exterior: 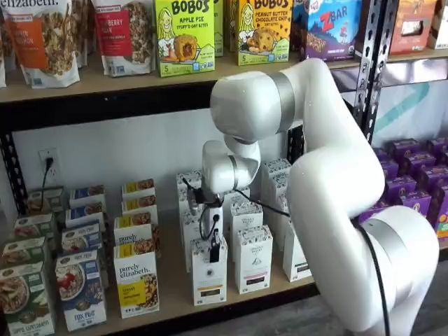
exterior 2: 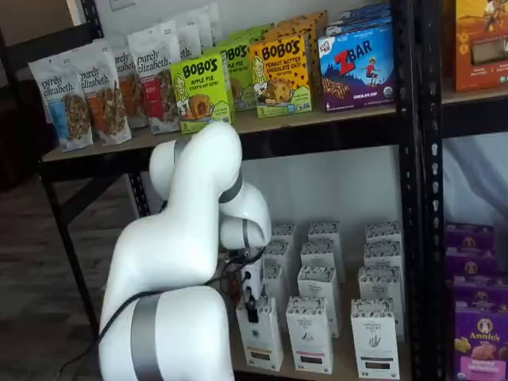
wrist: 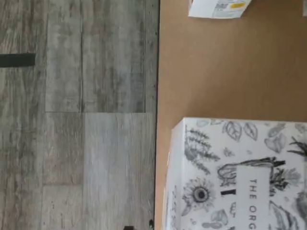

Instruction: Pick up the white box with a yellow strip in the middle, on the bottom shelf, the fourth box from the left

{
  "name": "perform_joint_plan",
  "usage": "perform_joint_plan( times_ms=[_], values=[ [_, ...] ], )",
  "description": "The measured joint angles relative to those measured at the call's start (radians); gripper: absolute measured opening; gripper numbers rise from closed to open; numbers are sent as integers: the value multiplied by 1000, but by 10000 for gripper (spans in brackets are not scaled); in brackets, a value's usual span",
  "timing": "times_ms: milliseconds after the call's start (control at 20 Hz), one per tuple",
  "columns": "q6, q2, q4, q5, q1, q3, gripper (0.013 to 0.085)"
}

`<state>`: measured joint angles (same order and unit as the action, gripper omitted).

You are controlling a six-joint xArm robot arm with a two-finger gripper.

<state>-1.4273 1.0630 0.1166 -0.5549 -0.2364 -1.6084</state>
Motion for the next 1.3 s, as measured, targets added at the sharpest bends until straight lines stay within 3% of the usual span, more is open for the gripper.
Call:
perform_joint_plan(
  times_ms=[750, 950, 1300],
  values=[
    [18, 43, -27, 41, 3, -23, 850],
    [-8, 59, 5, 8, 4, -55, 850],
    [-15, 72, 14, -9, 4, -82, 850]
  ],
)
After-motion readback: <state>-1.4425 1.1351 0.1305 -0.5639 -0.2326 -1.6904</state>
